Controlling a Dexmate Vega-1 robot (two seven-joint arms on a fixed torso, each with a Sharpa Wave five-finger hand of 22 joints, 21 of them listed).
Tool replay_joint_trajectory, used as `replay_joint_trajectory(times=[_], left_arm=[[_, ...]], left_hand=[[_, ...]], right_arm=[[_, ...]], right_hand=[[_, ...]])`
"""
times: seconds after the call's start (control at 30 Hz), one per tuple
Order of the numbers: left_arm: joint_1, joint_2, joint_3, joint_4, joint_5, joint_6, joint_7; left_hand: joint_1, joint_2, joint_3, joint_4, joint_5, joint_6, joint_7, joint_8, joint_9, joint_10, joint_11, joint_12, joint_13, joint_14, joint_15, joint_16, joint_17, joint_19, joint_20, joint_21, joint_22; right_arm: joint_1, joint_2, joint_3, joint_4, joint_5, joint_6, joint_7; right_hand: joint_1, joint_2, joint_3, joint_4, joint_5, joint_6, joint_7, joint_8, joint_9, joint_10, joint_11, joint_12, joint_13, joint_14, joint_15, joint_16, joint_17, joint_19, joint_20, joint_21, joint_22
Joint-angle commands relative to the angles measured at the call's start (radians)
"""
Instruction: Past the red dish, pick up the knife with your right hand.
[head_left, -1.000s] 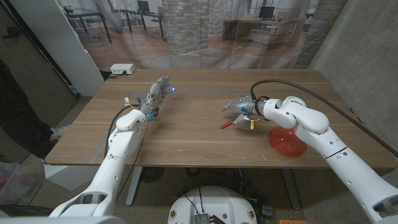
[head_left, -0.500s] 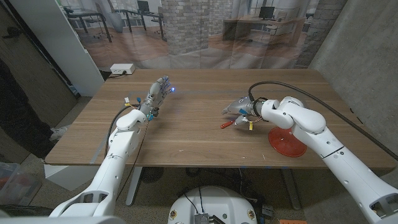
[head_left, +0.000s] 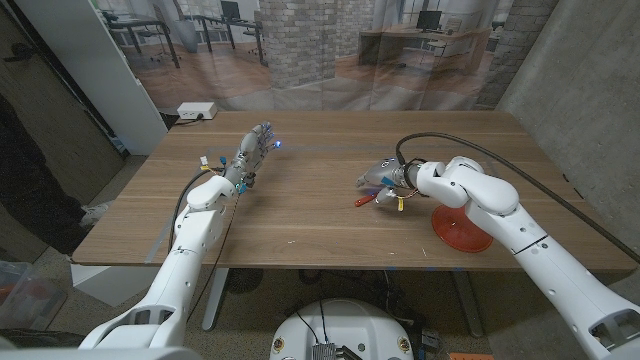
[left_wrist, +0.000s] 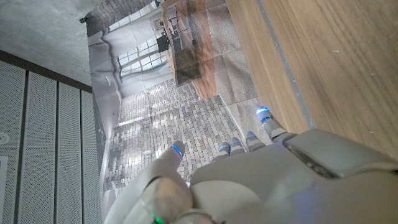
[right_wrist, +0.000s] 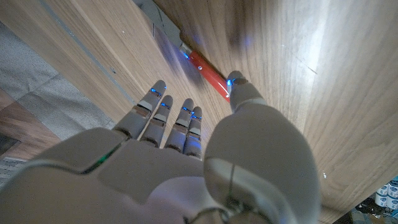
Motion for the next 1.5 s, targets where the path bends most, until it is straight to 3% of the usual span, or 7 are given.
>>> replay_joint_trajectory(times=[0.03, 0.5, 1.5], left_arm=[[-0.002, 0.001, -0.004, 0.004, 0.001, -0.001, -0.001], [-0.016, 0.001, -0.007, 0.03, 0.002, -0.007, -0.007], [-0.082, -0.001, 0.002, 0.105, 0.03, -0.005, -0.023]], left_hand=[[-0.007, 0.053, -0.002, 0.0, -0.003, -0.104, 0.005, 0.0, 0.002, -0.076, -0.002, 0.0, 0.004, -0.153, -0.001, -0.001, 0.001, -0.212, -0.004, -0.003, 0.003], [-0.008, 0.053, -0.004, 0.0, -0.002, -0.105, 0.006, 0.001, 0.002, -0.077, -0.001, 0.0, 0.004, -0.154, -0.001, -0.001, 0.001, -0.211, -0.004, -0.005, 0.003], [-0.008, 0.052, -0.009, -0.002, -0.002, -0.108, 0.006, 0.001, 0.002, -0.08, -0.002, -0.001, 0.004, -0.157, -0.002, -0.002, 0.001, -0.211, -0.005, -0.011, 0.004]], right_arm=[[0.016, 0.01, -0.017, 0.022, -0.001, 0.012, 0.005], [0.036, 0.023, -0.036, 0.049, -0.004, 0.022, 0.001], [-0.007, 0.054, -0.026, 0.099, -0.027, -0.052, -0.109]], right_hand=[[0.018, 0.001, -0.006, -0.001, 0.01, 0.018, -0.001, 0.007, 0.005, 0.014, -0.003, 0.003, 0.003, 0.018, -0.091, 0.008, 0.004, 0.015, -0.077, 0.007, 0.002], [0.036, 0.004, -0.02, -0.003, 0.018, 0.028, 0.001, 0.004, 0.006, 0.028, 0.002, 0.001, 0.004, 0.047, -0.1, 0.009, 0.005, 0.044, -0.088, 0.014, 0.003], [0.075, 0.018, -0.045, -0.003, 0.03, 0.054, 0.006, 0.003, 0.007, 0.053, 0.01, -0.003, 0.006, 0.089, -0.104, 0.01, 0.006, 0.076, -0.091, 0.015, 0.004]])
